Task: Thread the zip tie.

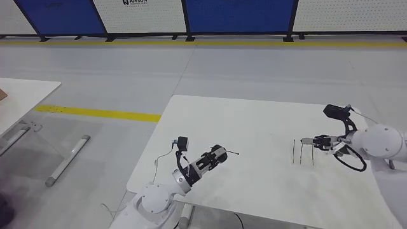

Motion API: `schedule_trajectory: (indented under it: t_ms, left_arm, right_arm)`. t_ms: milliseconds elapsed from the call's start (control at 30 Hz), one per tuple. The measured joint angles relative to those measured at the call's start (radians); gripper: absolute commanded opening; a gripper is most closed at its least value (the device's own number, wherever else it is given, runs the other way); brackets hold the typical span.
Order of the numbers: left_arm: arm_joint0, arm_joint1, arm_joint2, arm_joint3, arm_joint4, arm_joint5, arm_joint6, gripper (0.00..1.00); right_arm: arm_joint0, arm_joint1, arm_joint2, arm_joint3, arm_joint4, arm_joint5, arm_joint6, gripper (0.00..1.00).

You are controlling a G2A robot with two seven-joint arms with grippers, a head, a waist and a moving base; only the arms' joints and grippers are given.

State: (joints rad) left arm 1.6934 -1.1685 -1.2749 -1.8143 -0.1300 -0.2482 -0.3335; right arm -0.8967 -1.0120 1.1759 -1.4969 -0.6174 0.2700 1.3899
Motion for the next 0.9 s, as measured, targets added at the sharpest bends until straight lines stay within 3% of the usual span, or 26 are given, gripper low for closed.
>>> schedule_trajectory:
  t_ms: [133,433,633,733,900]
  left_arm:
    - [0.000,0.000,0.000,0.000,0.000,0.000,0.000,0.00]
    - [0.000,0.000,0.000,0.000,0.000,0.000,0.000,0.00]
    - [0.000,0.000,0.000,0.000,0.000,0.000,0.000,0.00]
    - [0.000,0.000,0.000,0.000,0.000,0.000,0.000,0.00]
    - [0.000,0.000,0.000,0.000,0.000,0.000,0.000,0.00]
  right_arm:
    - [0.085,0.006,-0.106,0.100,0.090,-0.026,0.000,1.00]
    - [0.081,0.006,-0.099,0.096,0.088,-0.026,0.000,1.00]
    - [0.080,0.002,-0.111,0.108,0.126,-0.082,-0.013,1.00]
    - [0.115,-0.010,-0.149,0.150,0.134,-0.091,0.000,1.00]
    - [0.209,-0.036,-0.248,0.279,0.184,-0.128,0.000,1.00]
